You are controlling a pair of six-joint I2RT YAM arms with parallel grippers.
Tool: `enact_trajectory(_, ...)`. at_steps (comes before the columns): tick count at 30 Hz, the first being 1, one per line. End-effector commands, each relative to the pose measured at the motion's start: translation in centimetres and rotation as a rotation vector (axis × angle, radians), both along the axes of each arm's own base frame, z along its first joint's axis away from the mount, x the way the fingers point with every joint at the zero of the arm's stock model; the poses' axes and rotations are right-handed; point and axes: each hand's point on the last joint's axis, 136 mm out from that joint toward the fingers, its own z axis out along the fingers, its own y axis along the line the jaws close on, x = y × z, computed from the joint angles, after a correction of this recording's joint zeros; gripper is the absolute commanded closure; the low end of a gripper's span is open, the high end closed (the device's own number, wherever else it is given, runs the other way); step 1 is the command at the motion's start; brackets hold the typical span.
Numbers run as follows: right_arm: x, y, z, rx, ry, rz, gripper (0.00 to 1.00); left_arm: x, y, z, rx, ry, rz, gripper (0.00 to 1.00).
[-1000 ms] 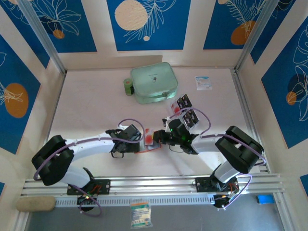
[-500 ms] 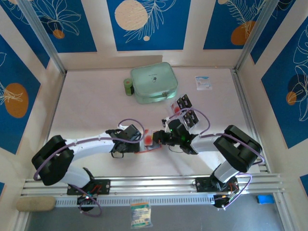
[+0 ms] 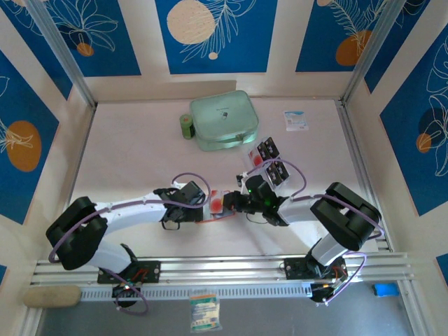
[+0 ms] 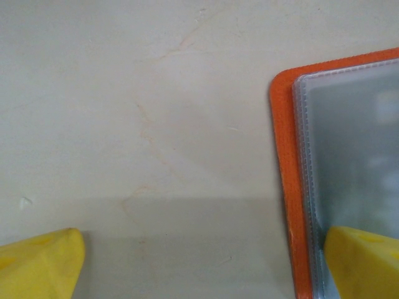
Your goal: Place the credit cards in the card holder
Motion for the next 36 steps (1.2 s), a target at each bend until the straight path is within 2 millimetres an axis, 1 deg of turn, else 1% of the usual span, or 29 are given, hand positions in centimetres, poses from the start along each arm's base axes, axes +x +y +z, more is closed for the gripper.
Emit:
enact_trajectory(1,-0.3,-0.3,-0.7,-0.009,0.017,0.004,1.0,-0.1,0.8,0.1,0.014,0.0,0.02,0.02)
enact_trajectory(17,-0.7,0.7,-1.0,0.023,0.068,0.089,1.0,-0.2,0.8,0.1,0.013,0.002,0.023,0.02)
enact_trajectory(29,-0.6,-0.4,-0.9,0.002,0.074,0.082,1.0,-0.1,0.6,0.2,0.01,-0.001,0.021,0.02)
enact_trajectory(36,-0.6,-0.3,-1.1,-0.008,0.098,0.108,1.0,-0.1,0.7,0.1,0.014,0.002,0.02,0.02)
